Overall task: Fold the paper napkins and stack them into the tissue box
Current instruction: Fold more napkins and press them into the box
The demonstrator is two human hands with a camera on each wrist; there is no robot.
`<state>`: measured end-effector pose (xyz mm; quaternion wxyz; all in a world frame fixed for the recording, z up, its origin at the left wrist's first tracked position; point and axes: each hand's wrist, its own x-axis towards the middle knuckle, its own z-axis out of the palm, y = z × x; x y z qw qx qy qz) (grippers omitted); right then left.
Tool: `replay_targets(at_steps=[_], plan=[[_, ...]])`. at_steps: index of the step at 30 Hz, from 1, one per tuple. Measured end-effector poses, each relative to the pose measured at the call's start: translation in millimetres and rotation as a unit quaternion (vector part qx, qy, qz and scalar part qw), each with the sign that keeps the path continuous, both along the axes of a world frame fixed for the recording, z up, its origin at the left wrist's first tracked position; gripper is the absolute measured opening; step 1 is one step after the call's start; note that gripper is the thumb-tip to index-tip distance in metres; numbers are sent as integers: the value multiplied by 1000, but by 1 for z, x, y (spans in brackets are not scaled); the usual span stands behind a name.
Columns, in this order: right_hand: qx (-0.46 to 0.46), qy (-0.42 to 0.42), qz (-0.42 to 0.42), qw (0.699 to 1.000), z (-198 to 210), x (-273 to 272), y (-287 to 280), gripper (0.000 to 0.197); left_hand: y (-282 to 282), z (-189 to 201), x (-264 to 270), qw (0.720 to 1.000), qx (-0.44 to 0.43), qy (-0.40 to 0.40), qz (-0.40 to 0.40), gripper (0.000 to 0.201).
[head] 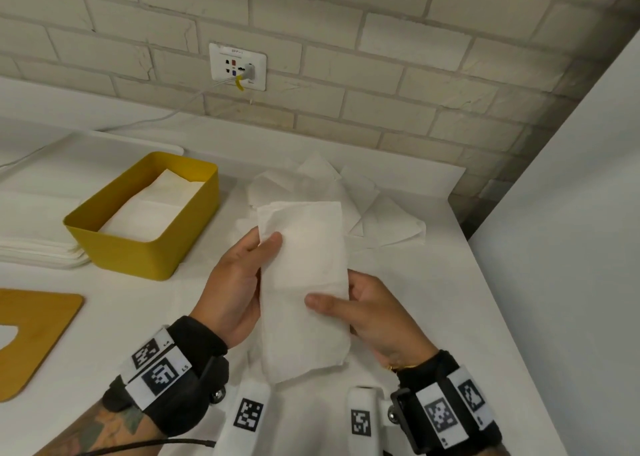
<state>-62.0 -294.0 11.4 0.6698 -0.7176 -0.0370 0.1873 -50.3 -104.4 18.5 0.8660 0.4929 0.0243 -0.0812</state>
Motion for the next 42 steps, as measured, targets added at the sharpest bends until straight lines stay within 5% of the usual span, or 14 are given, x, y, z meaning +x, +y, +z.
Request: replay_targets(at_steps=[8,14,22,31,38,42], plan=[[23,51,19,998,-22,-7,6,31,4,-1,1,999,18,27,-23,46],[104,26,-112,988,-10,5,1,26,4,-25,-16,987,117,9,-107,30],[117,2,-138,984,-1,16,-6,23,21,-24,-18,960,190,-16,-206,37],[103,-151,-104,978,26,14,10,23,5,-9,-5,946,261,-190,26,27],[-93,-119,-105,983,-6,7,11,18,10,-36,-11,912,380,-151,-24,28],[-41,-150,-121,980,4,10,3,17,7,-24,-11,932,321,-166,-13,31]])
